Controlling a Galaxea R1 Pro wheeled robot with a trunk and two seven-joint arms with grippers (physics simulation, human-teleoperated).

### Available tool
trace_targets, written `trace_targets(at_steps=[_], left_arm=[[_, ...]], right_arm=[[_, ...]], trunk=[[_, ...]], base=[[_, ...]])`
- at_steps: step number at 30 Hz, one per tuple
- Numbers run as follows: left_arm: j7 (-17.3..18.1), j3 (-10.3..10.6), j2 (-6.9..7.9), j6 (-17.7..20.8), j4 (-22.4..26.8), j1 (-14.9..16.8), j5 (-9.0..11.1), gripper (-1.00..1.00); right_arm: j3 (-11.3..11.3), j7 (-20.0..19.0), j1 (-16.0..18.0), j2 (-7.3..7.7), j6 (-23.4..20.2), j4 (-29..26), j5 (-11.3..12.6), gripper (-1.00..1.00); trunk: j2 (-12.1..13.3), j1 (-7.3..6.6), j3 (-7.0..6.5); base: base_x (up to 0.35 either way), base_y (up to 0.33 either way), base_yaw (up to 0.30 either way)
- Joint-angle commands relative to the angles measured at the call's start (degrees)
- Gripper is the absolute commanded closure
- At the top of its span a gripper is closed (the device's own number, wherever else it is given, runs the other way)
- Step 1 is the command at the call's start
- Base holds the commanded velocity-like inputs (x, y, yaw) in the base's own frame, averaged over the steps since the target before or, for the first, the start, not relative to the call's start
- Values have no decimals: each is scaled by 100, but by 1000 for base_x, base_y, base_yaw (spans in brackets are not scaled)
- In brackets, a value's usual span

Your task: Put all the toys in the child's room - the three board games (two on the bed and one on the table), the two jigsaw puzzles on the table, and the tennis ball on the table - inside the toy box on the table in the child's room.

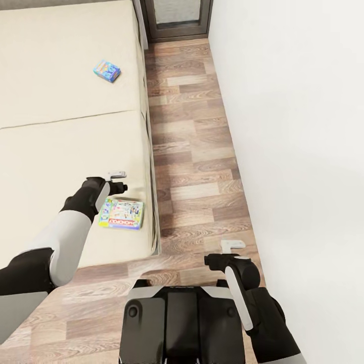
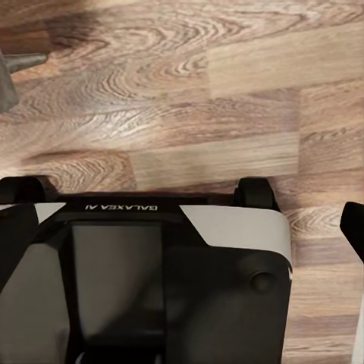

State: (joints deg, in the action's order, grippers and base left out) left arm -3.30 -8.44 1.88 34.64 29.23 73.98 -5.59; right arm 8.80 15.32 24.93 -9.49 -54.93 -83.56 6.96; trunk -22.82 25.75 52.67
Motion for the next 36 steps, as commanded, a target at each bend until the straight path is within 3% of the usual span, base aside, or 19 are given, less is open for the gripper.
trace_targets(at_steps=[1,15,26,36], left_arm=[[20,-15,-2,25,6,2,-57,-100],[44,35,108,11,4,3,-48,-100],[402,60,271,-28,4,3,-47,-100],[481,71,299,-43,4,0,-54,-100]], right_arm=[[5,58,3,0,-17,-4,60,-100],[9,68,-4,13,16,-12,62,-100],[14,73,-23,43,84,-9,58,-100],[15,61,-24,36,91,-10,68,-100]], trunk=[[-9,3,16],[-9,3,132],[-9,3,143],[-9,3,143]], base=[[0,0,0],[0,0,0],[0,0,0],[0,0,0]])
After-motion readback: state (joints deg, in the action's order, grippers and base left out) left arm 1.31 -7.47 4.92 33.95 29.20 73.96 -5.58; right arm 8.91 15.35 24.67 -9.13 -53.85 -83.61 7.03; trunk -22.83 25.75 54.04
